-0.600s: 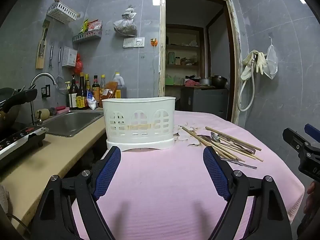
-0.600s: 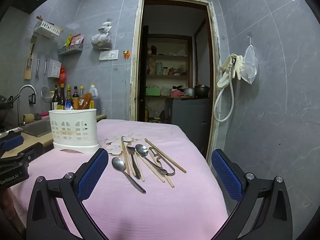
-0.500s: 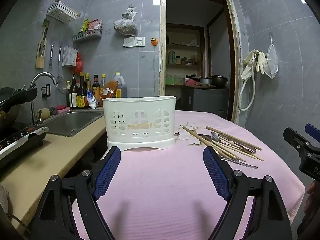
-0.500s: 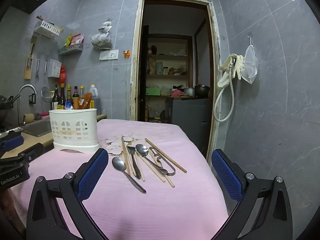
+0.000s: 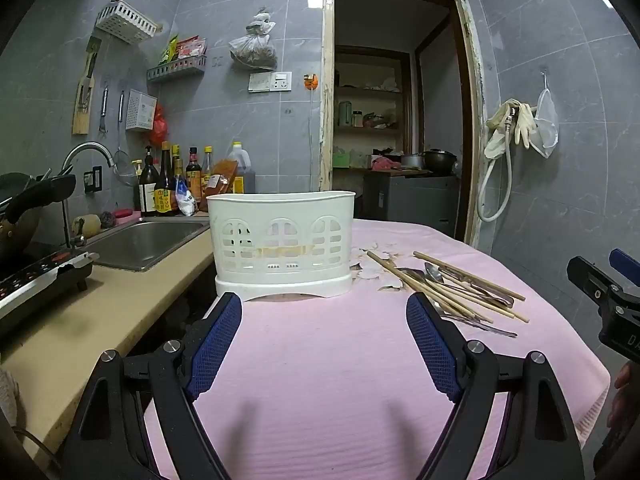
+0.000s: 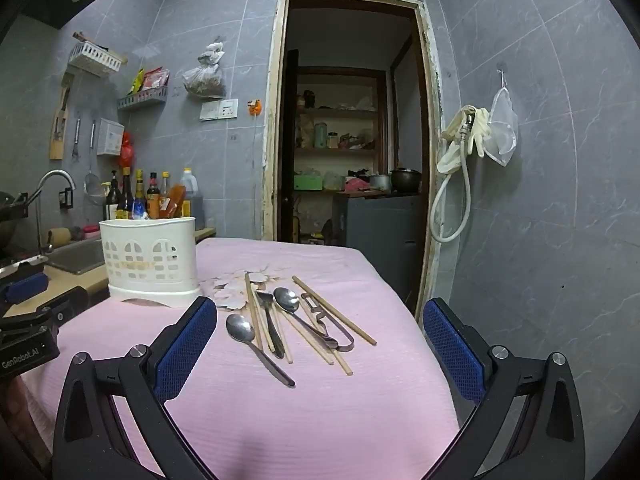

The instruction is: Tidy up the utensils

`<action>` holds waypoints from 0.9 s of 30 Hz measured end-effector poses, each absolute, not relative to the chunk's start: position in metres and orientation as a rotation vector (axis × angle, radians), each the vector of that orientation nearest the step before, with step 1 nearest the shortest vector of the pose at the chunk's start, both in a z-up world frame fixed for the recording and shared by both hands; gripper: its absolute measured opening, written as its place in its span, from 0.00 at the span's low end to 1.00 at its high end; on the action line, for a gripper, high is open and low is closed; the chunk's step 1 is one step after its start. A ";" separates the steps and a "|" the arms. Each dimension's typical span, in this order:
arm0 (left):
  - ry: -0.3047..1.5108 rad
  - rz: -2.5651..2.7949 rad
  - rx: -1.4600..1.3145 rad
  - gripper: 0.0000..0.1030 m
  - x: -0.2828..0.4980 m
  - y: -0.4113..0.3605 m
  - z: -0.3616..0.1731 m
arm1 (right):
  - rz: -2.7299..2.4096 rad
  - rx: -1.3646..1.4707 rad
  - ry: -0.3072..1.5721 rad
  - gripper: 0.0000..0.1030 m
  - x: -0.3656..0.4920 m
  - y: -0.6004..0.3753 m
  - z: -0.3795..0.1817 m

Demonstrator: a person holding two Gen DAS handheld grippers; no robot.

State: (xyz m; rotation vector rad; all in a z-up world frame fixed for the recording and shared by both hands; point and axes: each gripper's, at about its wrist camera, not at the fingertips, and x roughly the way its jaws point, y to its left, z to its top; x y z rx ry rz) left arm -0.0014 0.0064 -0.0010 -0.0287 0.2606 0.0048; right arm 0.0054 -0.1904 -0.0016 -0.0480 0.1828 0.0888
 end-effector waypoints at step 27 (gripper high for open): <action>0.269 0.007 -0.034 0.78 0.004 0.009 -0.008 | 0.092 -0.048 0.187 1.00 0.007 -0.186 -0.003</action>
